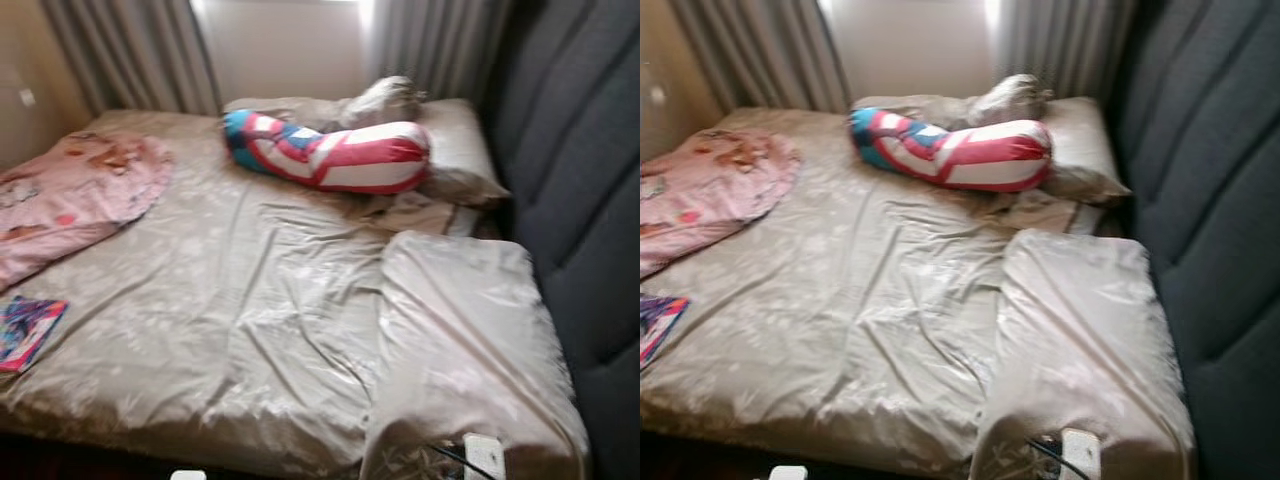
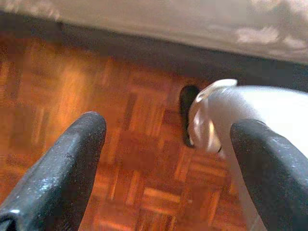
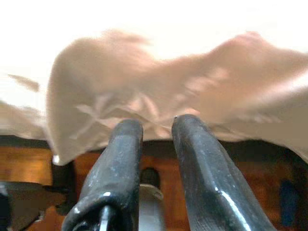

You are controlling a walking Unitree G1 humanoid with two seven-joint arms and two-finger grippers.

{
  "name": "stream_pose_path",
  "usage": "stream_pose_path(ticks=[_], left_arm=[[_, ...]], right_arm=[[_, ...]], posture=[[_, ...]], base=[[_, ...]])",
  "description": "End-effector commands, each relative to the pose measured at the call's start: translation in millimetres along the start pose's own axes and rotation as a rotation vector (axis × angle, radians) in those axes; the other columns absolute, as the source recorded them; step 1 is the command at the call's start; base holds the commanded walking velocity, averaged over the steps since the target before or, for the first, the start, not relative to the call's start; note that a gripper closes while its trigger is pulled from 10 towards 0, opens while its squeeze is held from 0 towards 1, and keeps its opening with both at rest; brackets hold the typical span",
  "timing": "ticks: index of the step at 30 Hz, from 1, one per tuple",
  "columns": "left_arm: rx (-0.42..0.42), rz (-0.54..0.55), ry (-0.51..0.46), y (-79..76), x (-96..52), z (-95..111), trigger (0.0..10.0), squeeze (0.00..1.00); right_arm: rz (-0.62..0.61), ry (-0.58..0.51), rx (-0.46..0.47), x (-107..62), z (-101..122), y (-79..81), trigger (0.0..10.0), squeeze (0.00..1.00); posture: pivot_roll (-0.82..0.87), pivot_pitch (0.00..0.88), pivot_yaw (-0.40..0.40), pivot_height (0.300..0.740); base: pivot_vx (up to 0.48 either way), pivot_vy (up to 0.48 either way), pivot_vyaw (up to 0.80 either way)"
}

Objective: Clean up the room

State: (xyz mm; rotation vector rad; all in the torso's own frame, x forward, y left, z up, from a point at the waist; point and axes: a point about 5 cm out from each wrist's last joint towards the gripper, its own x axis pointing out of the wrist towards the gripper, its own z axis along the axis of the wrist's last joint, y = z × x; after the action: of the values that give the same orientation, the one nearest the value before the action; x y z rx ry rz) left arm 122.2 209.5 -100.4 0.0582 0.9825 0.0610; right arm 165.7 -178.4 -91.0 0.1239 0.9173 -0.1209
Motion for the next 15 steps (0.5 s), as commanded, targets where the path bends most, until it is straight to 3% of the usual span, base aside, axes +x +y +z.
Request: stream_pose_path(ticks=[1, 11, 15], left_arm=[[0.017, -0.006, 0.031, -5.2, -2.7, -11, 10.0, 0.0], [0.03, -0.008, -0.001, -3.4, -0.3, -1, 10.0, 0.0], [0.035, -0.005, -0.005, -2.6, -0.1, 0, 10.0, 0.0]], right_arm=[[-0.011, 0.011, -0.004, -0.7, -2, -4.3, 10.0, 0.0], [-0.006, 0.032, -0.011, -2.4, -9, -4.9, 10.0, 0.0], [-0.006, 0.041, 0.002, -2.8, -11, -5.4, 10.0, 0.0]], posture=[[-0.06, 0.003, -0.007, 0.74], [-0.06, 0.0, -0.011, 0.74], [-0.06, 0.0, -0.014, 0.74]], base=[[0.0, 0.0, 0.8], [0.0, 0.0, 0.8], [0.0, 0.0, 0.24]])
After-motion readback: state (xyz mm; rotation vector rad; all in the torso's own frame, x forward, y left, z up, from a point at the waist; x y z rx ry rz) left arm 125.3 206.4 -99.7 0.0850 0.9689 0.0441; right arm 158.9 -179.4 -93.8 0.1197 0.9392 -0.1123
